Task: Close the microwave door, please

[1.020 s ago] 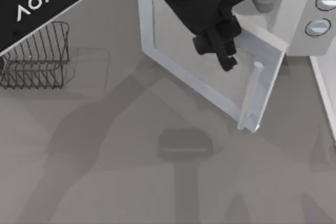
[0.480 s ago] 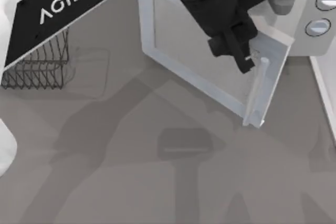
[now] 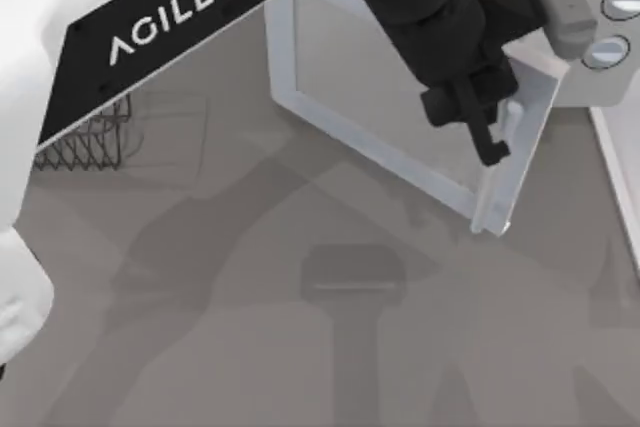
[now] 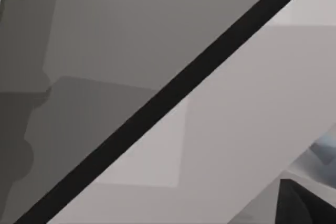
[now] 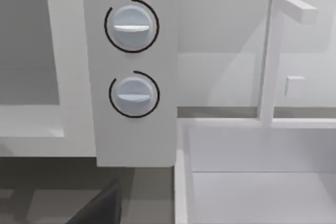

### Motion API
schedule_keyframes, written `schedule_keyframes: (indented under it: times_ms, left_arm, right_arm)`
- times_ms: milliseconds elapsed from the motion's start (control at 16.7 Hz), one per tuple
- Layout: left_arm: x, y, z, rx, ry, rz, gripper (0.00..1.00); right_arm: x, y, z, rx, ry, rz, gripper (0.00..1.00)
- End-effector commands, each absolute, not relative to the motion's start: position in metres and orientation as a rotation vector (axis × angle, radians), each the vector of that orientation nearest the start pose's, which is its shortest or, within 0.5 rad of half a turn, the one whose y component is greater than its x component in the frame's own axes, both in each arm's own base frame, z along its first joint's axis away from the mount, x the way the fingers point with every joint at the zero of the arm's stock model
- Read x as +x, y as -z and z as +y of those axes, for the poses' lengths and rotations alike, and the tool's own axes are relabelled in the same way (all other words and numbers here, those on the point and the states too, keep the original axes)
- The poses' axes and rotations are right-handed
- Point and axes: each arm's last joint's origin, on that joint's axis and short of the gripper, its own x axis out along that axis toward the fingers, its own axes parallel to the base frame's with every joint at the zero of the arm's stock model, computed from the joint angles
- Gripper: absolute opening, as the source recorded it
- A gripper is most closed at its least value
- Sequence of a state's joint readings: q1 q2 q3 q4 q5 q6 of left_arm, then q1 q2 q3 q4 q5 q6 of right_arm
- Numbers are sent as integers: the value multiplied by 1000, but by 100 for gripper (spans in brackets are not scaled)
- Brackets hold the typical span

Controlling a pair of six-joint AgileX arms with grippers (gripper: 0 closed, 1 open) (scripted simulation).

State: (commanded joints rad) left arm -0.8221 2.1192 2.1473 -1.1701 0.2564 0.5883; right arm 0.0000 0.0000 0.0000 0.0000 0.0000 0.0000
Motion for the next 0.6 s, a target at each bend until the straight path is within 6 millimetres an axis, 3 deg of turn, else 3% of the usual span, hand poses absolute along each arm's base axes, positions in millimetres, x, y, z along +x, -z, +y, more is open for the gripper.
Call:
schedule_keyframes:
  times_ms: [240,600]
  left_arm:
    - [290,-296,-354,860,1270,839,0]
    - [319,-311,-326,713,1260,858,0]
  right_arm:
    - [106,-160,-1,0,0,0,100]
    - [106,-160,-1,0,0,0,100]
